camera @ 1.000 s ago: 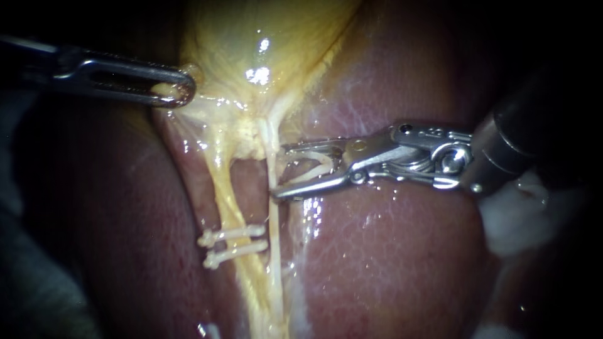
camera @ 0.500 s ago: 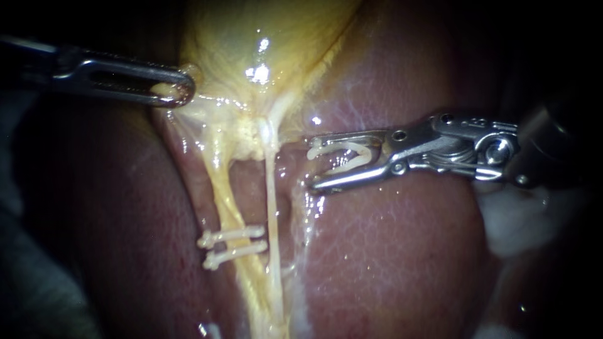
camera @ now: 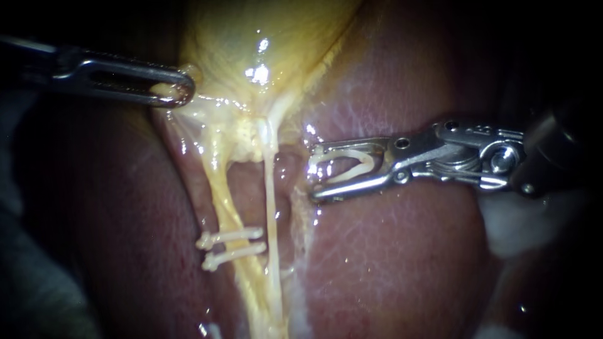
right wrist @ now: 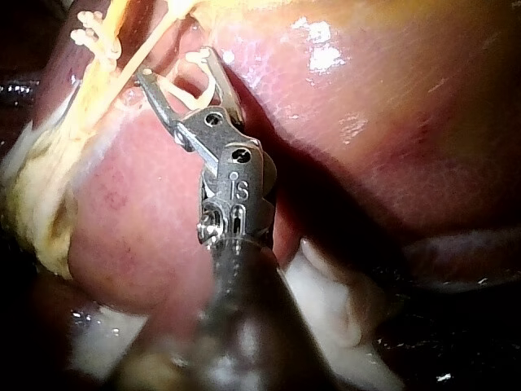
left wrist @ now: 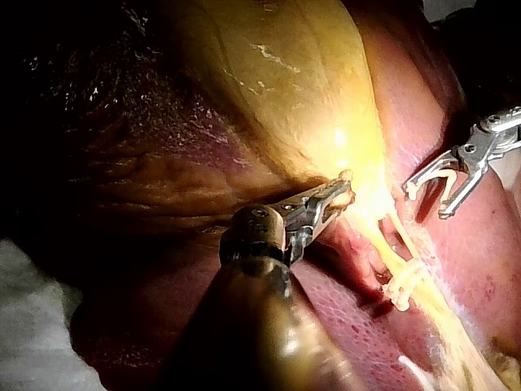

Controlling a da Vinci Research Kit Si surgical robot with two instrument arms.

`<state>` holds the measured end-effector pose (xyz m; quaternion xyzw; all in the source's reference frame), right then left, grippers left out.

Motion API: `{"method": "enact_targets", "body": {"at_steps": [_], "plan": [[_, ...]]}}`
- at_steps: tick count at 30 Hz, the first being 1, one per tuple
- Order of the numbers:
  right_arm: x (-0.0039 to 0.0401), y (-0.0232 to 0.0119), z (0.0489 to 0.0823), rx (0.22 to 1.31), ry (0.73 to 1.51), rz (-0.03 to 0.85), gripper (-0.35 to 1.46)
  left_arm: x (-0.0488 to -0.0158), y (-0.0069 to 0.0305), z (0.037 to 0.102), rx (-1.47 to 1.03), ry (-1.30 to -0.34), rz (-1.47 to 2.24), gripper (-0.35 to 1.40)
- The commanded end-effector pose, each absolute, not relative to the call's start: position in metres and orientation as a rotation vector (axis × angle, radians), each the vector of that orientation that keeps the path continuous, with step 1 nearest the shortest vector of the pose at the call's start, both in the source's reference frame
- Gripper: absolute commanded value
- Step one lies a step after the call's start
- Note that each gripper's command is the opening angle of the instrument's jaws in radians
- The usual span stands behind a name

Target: Clipping third clip left tube

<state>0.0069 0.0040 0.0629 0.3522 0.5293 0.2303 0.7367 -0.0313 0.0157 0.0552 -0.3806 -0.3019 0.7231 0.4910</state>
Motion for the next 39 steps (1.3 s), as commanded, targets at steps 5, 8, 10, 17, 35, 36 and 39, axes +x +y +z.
{"method": "enact_targets", "body": {"at_steps": [5, 8, 10, 17, 35, 36, 39], "plan": [[0.0081, 0.003, 0.0617, 0.797, 1.167, 0.479, 0.49, -0.0312, 0.0157, 0.0551, -0.925, -0.733, 1.756, -0.35], [0.009, 0.0024, 0.061, 0.807, 1.171, 0.471, 0.49, -0.0312, 0.0157, 0.0551, -0.925, -0.733, 1.756, -0.35], [0.0096, 0.002, 0.0606, 0.822, 1.174, 0.461, 0.5, -0.0313, 0.0157, 0.0551, -0.925, -0.733, 1.756, -0.35], [0.0117, 0.0009, 0.0595, 0.873, 1.182, 0.411, 0.5, -0.0313, 0.0157, 0.0551, -0.925, -0.733, 1.756, -0.35], [0.0159, 0.0008, 0.064, 0.842, 1.175, 0.423, 0.5, -0.0313, 0.0157, 0.0552, -0.925, -0.733, 1.756, -0.35], [0.0158, 0.0007, 0.0644, 0.84, 1.175, 0.422, 0.5, -0.0313, 0.0157, 0.0552, -0.925, -0.733, 1.756, -0.35], [0.0157, 0.0006, 0.0658, 0.838, 1.172, 0.423, 0.5, -0.0313, 0.0157, 0.0552, -0.925, -0.733, 1.756, -0.35]]}}
